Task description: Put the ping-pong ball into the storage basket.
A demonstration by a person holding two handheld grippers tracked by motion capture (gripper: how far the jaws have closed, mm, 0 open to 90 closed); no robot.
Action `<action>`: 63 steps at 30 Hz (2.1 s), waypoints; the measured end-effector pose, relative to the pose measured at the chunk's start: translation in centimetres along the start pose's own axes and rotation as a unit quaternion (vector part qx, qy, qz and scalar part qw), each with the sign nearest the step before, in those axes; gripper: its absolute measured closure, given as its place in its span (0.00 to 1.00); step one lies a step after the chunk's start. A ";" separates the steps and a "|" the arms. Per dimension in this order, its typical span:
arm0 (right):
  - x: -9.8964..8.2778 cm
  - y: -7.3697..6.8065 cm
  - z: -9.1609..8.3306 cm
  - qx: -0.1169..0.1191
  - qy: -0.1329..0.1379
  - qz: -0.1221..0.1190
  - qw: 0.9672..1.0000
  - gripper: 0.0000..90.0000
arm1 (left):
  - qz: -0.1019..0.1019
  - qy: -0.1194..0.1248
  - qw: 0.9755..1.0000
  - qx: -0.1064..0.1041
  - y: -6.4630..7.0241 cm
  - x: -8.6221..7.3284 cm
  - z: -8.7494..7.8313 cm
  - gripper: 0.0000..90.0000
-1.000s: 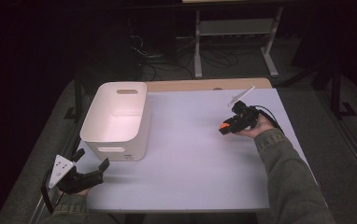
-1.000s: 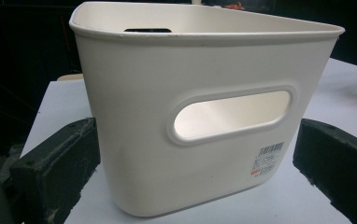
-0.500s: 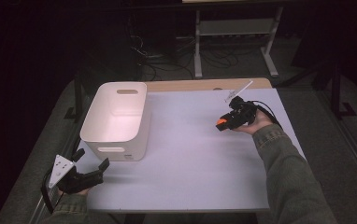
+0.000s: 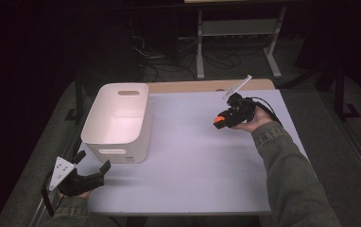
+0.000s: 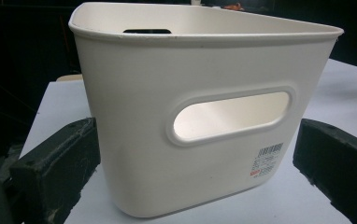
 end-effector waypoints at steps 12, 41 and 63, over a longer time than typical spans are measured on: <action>2.3 -0.6 -0.1 0.004 0.008 -0.017 1.000 0.56 | 0.001 0.000 1.000 0.000 0.0 0.0 0.0 0.00; 7.4 -2.2 0.3 0.015 0.012 -0.058 0.998 0.56 | 0.002 0.000 1.000 0.000 -0.1 0.1 0.0 0.00; 10.7 -3.9 1.7 0.025 0.013 -0.089 0.996 0.56 | 0.002 0.002 1.000 -0.002 0.0 0.1 0.0 0.00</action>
Point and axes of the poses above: each handheld gripper's, and its own axes: z roughly forward along the jaws, x roughly out of its top, y roughly to its right, the point moved 4 cm from there along z, roughly forward along the jaws, and after that the axes turned 12 degrees about y, right-handed, at the moved point
